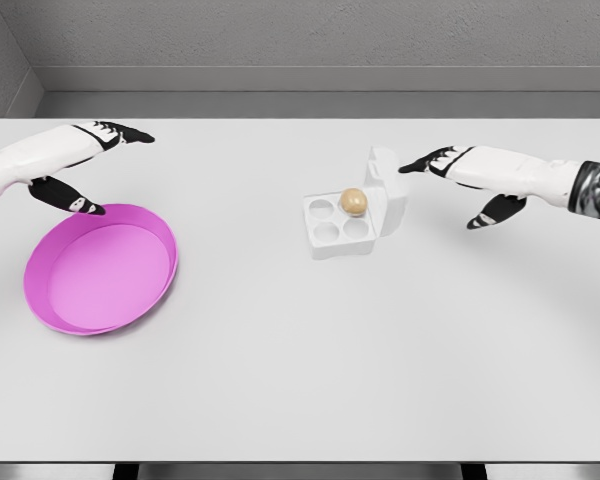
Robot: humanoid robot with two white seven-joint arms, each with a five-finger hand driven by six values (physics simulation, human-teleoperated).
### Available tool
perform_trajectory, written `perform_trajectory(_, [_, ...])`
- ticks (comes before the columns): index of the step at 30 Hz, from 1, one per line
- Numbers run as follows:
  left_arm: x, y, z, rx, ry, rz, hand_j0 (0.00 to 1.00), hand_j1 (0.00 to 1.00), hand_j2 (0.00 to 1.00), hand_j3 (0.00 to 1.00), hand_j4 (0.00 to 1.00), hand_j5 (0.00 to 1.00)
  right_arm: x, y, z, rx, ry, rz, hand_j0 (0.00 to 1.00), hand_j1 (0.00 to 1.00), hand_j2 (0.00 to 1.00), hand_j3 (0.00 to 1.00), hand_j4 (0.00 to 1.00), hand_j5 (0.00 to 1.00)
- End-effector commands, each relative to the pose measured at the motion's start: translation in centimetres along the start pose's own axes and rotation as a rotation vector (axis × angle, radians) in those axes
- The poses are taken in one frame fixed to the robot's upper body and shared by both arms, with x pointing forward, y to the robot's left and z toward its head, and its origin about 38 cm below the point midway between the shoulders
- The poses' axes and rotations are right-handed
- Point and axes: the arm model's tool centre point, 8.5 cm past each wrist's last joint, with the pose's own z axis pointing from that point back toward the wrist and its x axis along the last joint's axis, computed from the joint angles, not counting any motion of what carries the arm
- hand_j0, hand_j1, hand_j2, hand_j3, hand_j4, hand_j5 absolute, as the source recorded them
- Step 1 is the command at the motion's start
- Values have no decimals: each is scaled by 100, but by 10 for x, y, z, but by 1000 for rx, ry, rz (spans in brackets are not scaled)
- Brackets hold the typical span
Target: Pack egg into the box and close the box lid
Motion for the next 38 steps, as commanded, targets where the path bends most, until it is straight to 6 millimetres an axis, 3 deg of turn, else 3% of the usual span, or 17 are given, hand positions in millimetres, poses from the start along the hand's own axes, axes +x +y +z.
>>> perform_trajectory(1, [0,2,1,10,2,4,100,100,100,100,100,100,10,-3,-5,-3,-31,16,100,100,100,100,100,100])
perform_trajectory(11, [-4,2,6,6,16,0,100,100,100,100,100,100,32,-3,-14,5,-90,51,100,100,100,100,100,100])
perform_trajectory(17, [-4,2,7,3,19,-1,100,100,100,100,100,100,52,6,-31,30,-157,62,100,100,100,100,100,100])
perform_trajectory(27, [-6,1,9,0,25,-1,100,100,100,100,100,100,54,3,-27,25,-159,71,100,100,100,100,100,100])
perform_trajectory(28, [-6,-1,9,-3,26,1,100,100,100,100,100,100,48,1,-19,27,-140,72,100,100,100,100,100,100])
perform_trajectory(31, [-7,-5,11,-9,31,6,100,100,100,100,100,100,11,-8,57,71,-5,41,100,100,100,100,100,100])
perform_trajectory(32, [-8,-5,11,-9,32,6,100,100,100,100,100,100,5,-13,75,71,27,35,100,100,100,100,100,100])
perform_trajectory(35, [-9,-7,12,-14,36,8,100,100,100,100,100,100,-9,-9,85,67,72,2,100,100,100,100,100,100])
perform_trajectory(38, [-11,-7,13,-15,42,8,100,100,100,100,100,100,-11,-7,83,64,73,-6,100,100,100,100,100,100])
